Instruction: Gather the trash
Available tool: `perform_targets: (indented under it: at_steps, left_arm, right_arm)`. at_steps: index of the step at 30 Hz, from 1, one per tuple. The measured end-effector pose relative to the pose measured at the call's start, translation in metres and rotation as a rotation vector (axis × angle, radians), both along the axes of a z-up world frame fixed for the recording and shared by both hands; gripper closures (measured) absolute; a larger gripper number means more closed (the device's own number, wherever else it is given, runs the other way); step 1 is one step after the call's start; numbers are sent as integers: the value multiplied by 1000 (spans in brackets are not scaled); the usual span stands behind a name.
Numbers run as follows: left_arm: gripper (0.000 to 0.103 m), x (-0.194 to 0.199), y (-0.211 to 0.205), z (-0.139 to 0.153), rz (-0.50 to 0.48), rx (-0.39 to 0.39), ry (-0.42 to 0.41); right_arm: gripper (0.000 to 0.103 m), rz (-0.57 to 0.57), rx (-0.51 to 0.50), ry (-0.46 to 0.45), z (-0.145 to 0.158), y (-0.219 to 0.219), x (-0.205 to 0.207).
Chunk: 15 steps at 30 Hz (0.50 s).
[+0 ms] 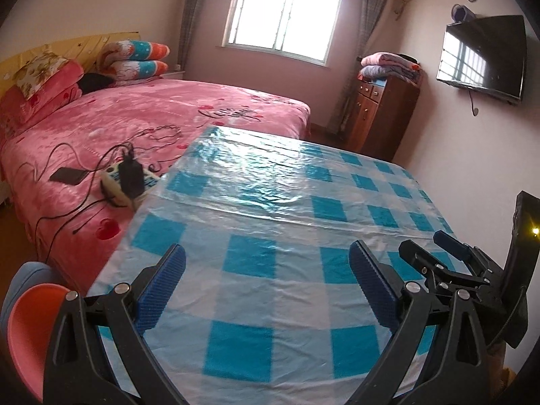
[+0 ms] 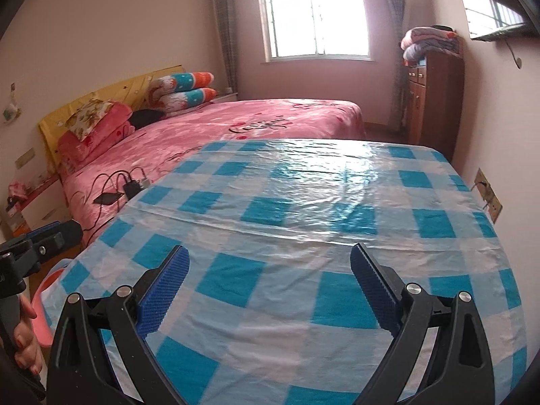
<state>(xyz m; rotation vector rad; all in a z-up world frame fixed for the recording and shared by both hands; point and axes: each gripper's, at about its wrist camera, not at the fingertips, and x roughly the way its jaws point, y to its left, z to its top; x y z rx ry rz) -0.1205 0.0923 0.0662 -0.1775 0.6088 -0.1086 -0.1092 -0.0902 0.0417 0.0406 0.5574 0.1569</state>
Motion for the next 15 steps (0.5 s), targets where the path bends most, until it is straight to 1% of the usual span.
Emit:
perform_targets:
  at_steps: [11, 15]
  left_arm:
    - [5, 21, -46, -1, -40, 9, -30]
    - [5, 28, -65, -1, -61, 23, -40]
  right_arm:
    - [8, -102, 11, -17, -2, -48, 0]
    - [8, -128, 32, -22, -2, -64, -2]
